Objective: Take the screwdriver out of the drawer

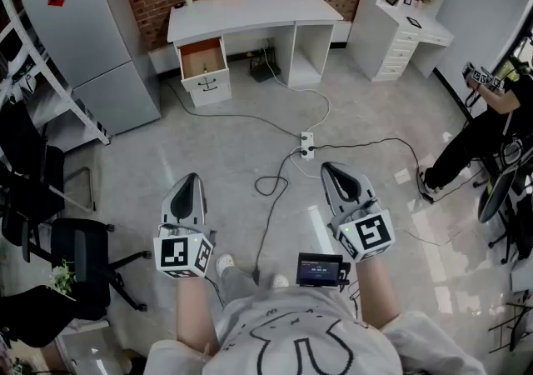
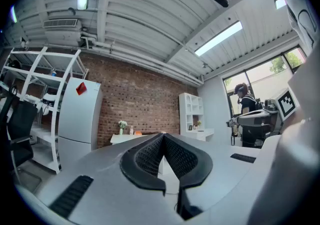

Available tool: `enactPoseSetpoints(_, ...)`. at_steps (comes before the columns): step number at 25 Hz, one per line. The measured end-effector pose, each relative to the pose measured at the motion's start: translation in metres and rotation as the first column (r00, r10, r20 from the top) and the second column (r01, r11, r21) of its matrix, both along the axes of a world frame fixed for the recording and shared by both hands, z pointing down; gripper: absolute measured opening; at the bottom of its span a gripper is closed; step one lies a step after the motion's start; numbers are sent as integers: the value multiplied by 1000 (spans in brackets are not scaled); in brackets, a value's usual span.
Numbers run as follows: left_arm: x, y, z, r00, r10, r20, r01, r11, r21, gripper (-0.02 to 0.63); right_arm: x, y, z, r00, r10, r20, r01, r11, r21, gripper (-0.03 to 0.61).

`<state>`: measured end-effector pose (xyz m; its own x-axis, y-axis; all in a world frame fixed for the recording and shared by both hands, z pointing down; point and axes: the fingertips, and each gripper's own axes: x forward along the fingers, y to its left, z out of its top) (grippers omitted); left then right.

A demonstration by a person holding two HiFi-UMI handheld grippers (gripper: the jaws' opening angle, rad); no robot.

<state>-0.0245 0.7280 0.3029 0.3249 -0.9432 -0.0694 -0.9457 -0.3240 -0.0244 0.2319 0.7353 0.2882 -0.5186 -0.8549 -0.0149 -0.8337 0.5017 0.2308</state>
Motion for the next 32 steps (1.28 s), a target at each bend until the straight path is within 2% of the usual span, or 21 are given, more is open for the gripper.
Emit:
enactPoseSetpoints(8,34,7,-9,1000,17,13,-17,1000,15,11,25,14,3,1000,-2,12,2,1000,-1,20)
enactPoseSetpoints(17,43,-31,0,999,28,17,-28,1000,-1,11,28,-19,18,1000,-9,21,9,1000,-26,20)
enactPoseSetpoints(25,34,-109,3,998,56,20,-56,998,-9,11,17,-92,25,1000,9,14,-9,999,-47,20)
enactPoseSetpoints(32,5,-217,-3,995,95,27,-95,995,-15,11,-9,-194,18,998,56,24,-54,997,-58,20)
